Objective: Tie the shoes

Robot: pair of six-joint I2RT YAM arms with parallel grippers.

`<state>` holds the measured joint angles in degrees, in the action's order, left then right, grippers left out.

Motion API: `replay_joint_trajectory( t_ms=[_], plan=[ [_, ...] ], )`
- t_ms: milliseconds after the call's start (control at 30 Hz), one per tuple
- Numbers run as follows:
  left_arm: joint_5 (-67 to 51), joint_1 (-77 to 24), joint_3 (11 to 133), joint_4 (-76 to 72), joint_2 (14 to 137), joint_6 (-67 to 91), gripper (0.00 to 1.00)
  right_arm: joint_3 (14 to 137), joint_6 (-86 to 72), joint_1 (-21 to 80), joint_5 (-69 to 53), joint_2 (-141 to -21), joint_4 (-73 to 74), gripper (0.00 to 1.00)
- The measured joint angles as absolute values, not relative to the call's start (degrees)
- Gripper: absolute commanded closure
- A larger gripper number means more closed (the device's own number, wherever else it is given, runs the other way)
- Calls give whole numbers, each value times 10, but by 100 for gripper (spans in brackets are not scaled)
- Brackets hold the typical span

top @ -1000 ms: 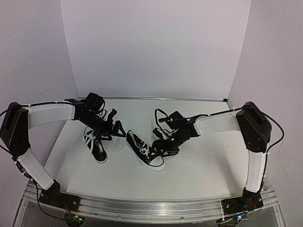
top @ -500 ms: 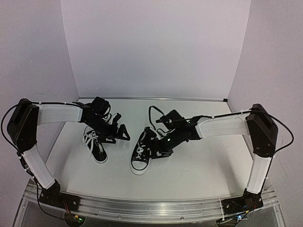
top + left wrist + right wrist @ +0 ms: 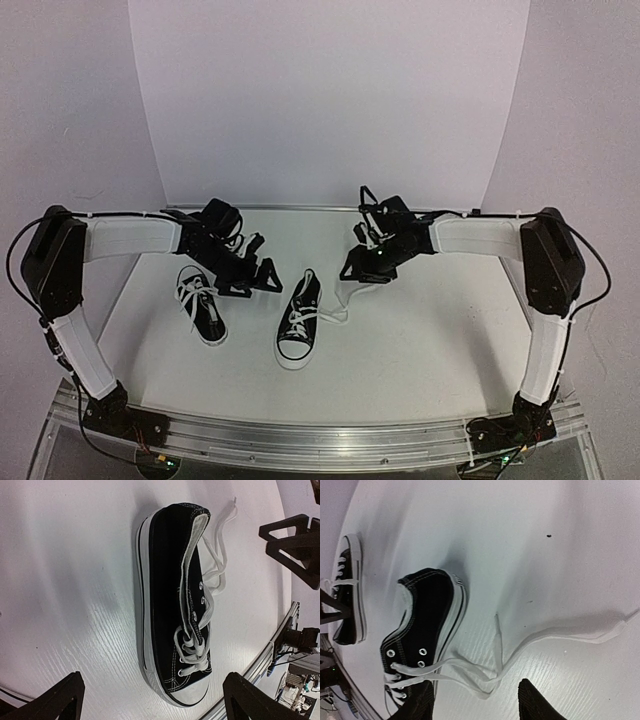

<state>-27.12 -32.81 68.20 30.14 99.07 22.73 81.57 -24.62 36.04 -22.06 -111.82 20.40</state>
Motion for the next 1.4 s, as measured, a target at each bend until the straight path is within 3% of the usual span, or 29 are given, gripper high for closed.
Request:
replay_joint_trajectory(
  t_ms=[333, 600, 900, 1100, 1233, 1333, 1400],
  plan=[
    [-224, -367, 748, 344, 1015, 201, 1, 885, -197, 361, -163, -1185, 275, 51],
    [-205, -386, 777, 361, 1026, 182, 1, 873, -194, 311, -129, -1185, 302, 35],
    [-191, -384, 795, 364, 1050, 180, 1, 911, -209, 297, -120, -1235, 317, 36],
    [-180, -384, 799, 367, 1052, 180, 1, 928, -216, 303, -125, -1253, 318, 48],
    [-170, -384, 799, 371, 1052, 179, 1, 933, -222, 309, -125, -1263, 319, 66],
    [-159, -384, 799, 373, 1052, 179, 1, 944, -226, 314, -125, -1273, 319, 92],
    [-153, -384, 799, 375, 1052, 179, 1, 955, -227, 319, -129, -1280, 319, 100]
  ],
)
